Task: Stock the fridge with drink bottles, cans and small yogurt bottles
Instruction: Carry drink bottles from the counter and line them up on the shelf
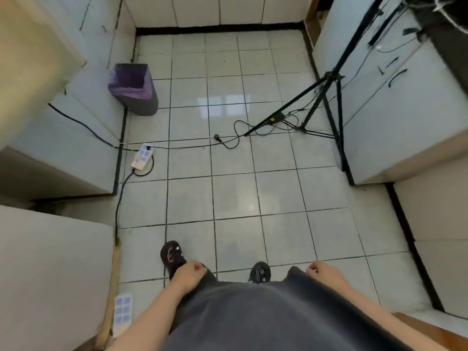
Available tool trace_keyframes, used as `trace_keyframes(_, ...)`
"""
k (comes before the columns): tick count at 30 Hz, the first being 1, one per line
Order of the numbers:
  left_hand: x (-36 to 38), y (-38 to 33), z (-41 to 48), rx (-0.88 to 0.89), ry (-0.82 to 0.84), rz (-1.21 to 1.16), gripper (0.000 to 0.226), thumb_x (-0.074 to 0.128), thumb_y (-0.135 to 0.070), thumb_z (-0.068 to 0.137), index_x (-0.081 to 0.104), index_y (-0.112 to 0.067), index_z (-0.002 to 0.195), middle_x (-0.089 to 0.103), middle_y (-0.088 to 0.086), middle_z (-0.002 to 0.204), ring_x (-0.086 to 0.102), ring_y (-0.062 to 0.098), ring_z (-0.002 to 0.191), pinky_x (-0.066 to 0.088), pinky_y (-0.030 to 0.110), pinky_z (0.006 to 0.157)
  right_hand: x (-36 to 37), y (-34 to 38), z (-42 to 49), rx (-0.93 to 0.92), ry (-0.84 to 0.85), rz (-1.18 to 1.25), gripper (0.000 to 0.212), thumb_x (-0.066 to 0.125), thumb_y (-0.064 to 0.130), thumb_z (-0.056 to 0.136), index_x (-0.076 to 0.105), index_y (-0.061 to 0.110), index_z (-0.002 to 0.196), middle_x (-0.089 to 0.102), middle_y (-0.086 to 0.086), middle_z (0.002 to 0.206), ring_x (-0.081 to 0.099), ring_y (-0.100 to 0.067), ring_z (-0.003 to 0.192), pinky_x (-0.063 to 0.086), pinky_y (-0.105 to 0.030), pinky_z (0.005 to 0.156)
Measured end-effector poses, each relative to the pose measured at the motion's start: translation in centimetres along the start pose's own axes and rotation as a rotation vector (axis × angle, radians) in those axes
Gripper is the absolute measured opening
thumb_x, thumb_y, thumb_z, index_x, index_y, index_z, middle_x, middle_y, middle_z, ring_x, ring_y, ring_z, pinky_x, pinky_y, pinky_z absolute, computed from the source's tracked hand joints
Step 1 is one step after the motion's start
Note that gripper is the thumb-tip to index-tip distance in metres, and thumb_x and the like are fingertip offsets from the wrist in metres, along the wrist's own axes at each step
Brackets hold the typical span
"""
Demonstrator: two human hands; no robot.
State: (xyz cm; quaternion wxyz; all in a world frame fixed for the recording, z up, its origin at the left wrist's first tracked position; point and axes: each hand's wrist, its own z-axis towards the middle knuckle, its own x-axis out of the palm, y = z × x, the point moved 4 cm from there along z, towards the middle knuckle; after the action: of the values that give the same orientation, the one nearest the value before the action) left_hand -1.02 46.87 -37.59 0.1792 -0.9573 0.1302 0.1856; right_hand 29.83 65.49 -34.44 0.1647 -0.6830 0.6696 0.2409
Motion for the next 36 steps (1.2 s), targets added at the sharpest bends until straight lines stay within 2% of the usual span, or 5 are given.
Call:
trace_keyframes(15, 11.5, -32.9, 5.3, 0.27, 0.27, 0.754, 0.036, 0.04, -0.035, 0.1, 0.06, -0.007, 0.111, 0.062, 0.012, 0.122, 0.057, 0.023, 0.113, 0.041, 0.026, 0.091, 0.0, -23.6, -1.5, 0.43, -0.095, 0.892, 0.018, 0.051, 0.041, 0.094, 0.06, 0.025, 0.094, 0.063, 0.008, 0.093, 0.059, -0.004, 0.078, 0.049, -0.017, 0.066)
trace_keyframes(19, 15.9, -45.2, 8.4, 0.406, 0.317, 0.994, 0.027, 0.041, -0.03, 0.099, 0.057, -0.01, 0.089, 0.065, 0.016, 0.116, 0.058, 0.027, 0.111, 0.042, 0.027, 0.085, -2.0, -28.2, -2.4, 0.522, -0.112, 1.094, 0.014, 0.06, 0.041, 0.089, 0.057, 0.027, 0.089, 0.066, 0.012, 0.097, 0.063, 0.002, 0.083, 0.049, -0.01, 0.069)
trace_keyframes(23, 21.0, -57.8, 8.9, 0.546, 0.286, 1.044, 0.035, 0.045, -0.029, 0.098, 0.061, 0.002, 0.099, 0.066, 0.019, 0.107, 0.058, 0.033, 0.11, 0.043, 0.032, 0.082, -5.6, -33.5, -2.4, 0.674, -0.176, 1.096, 0.008, 0.049, 0.026, 0.097, 0.053, 0.025, 0.103, 0.06, 0.002, 0.119, 0.055, -0.007, 0.099, 0.046, -0.022, 0.095)
trace_keyframes(27, 25.7, -68.3, 8.2, 0.677, 0.29, 1.064, 0.032, 0.048, -0.03, 0.097, 0.058, -0.008, 0.118, 0.061, 0.011, 0.121, 0.056, 0.027, 0.112, 0.04, 0.029, 0.09, -10.4, -36.9, -1.3, 0.746, -0.318, 1.239, 0.023, 0.045, 0.027, 0.099, 0.056, 0.02, 0.117, 0.057, 0.003, 0.119, 0.054, -0.012, 0.11, 0.041, -0.023, 0.094)
trace_keyframes(36, 34.3, -75.6, 7.8, 0.585, 0.36, 1.058, 0.019, 0.048, -0.022, 0.097, 0.057, -0.005, 0.098, 0.062, 0.017, 0.101, 0.059, 0.03, 0.096, 0.045, 0.039, 0.092, -13.9, -41.3, 3.6, 0.669, -0.241, 1.322, 0.017, 0.05, 0.032, 0.096, 0.057, 0.023, 0.108, 0.062, 0.005, 0.109, 0.057, -0.005, 0.096, 0.045, -0.021, 0.09)
